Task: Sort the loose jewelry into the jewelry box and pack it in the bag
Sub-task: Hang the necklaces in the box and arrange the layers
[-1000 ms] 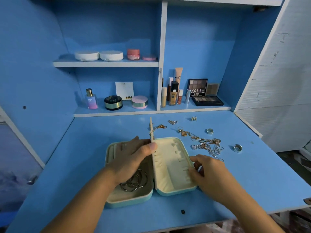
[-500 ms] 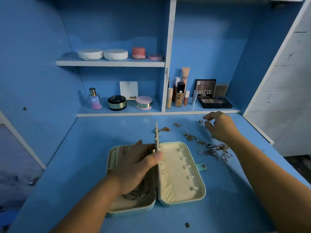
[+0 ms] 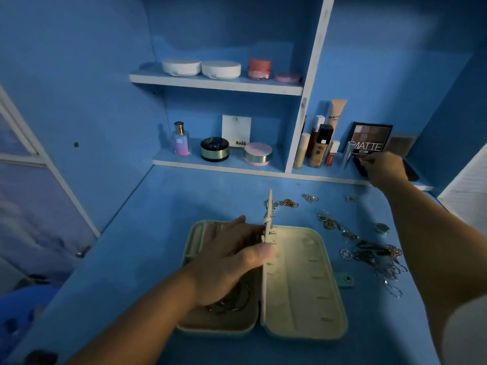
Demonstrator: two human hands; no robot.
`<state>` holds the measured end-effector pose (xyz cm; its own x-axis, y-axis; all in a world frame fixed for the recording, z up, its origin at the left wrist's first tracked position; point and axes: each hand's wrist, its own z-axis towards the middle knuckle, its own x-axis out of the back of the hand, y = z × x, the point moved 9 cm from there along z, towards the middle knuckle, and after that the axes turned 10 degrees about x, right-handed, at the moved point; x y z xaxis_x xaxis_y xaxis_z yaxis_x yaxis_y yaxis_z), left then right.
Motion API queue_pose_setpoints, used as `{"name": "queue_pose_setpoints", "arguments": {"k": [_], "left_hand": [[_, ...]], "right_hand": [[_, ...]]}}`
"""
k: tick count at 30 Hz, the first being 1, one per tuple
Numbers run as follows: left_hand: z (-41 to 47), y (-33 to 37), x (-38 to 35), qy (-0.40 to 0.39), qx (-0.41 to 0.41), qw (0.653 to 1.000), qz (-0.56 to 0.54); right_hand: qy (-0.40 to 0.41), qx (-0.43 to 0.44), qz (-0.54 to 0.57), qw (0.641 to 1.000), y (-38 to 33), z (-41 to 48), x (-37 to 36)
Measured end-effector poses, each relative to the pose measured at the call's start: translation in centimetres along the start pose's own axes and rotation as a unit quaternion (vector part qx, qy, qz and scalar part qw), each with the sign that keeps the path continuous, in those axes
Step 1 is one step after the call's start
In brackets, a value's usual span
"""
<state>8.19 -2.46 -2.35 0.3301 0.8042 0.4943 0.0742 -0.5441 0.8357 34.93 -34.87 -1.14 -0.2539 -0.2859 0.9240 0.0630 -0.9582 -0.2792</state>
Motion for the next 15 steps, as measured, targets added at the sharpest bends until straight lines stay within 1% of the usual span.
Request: {"name": "queue_pose_setpoints", "arguments": {"k": [2,9,12,15], "left_hand": [[0.0,-0.1,0.0,-0.003,0.005,1.000,0.003],[0.2,-0.7,-0.3,0.001,-0.030,1.000,0.001],[0.3,-0.8,-0.2,0.006,-0.018,1.000,-0.007],[0.5,-1.0,-0.4,-0.001,-0.024,0.999,-0.027]], "right_hand": [[0.002,-0.005,-0.008,1.000,0.0,0.3,0.0],[-0.010,-0.002,-0.025,1.000,-0.7,-0.1,0.7],[0.000,-0.010,0.022,1.000,-0.1,-0.4,0.7],[0.014,-0.009,0.057,0.998,0.4,-0.7,0.9]]}}
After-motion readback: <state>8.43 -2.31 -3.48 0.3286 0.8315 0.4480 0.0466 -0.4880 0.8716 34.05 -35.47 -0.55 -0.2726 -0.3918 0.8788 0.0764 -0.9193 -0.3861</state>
